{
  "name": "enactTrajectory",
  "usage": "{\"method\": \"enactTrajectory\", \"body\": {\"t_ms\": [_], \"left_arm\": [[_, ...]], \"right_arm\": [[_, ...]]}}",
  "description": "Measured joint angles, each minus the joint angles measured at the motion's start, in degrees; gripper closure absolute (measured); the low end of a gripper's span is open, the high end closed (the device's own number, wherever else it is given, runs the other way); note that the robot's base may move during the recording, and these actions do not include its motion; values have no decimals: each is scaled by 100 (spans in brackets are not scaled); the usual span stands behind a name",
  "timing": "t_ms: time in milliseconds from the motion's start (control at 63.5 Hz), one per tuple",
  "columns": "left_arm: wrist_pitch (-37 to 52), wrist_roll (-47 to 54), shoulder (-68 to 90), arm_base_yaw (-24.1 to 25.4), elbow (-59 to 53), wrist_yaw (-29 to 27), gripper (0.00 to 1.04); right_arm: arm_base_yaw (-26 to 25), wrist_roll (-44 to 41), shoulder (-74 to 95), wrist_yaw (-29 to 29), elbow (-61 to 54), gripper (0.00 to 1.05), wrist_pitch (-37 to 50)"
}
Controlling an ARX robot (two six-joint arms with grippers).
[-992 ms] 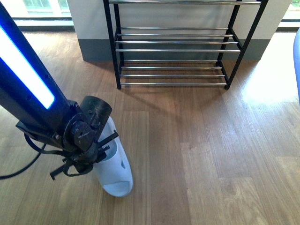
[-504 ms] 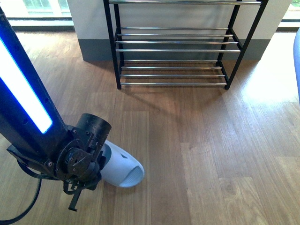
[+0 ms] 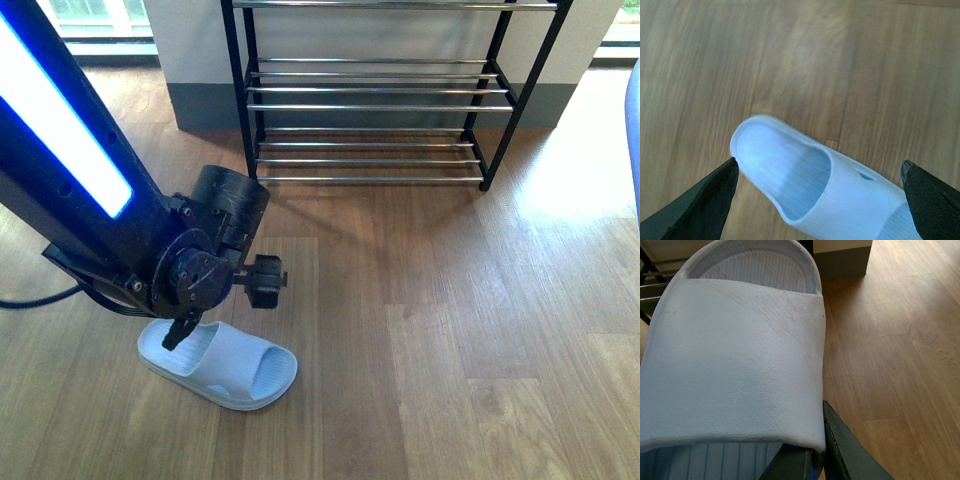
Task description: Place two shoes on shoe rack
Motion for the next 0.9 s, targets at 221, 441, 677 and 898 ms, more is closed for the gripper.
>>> {"method": "enactTrajectory", "body": {"t_ms": [221,441,677,898], "left_arm": [[470,4356,59,-61,-260,1167,9],[-387,5504,560,197,-297,1631,9],[-249,5674,833,186,-254,1773,9],[-461,5925,870,175,-107,2000,9]], "right_arm": [[0,-2,0,0,0,103,0],[0,-2,0,-2,0,103,0],[0,-2,0,-2,0,103,0],[0,0,0,-2,0,103,0]]}}
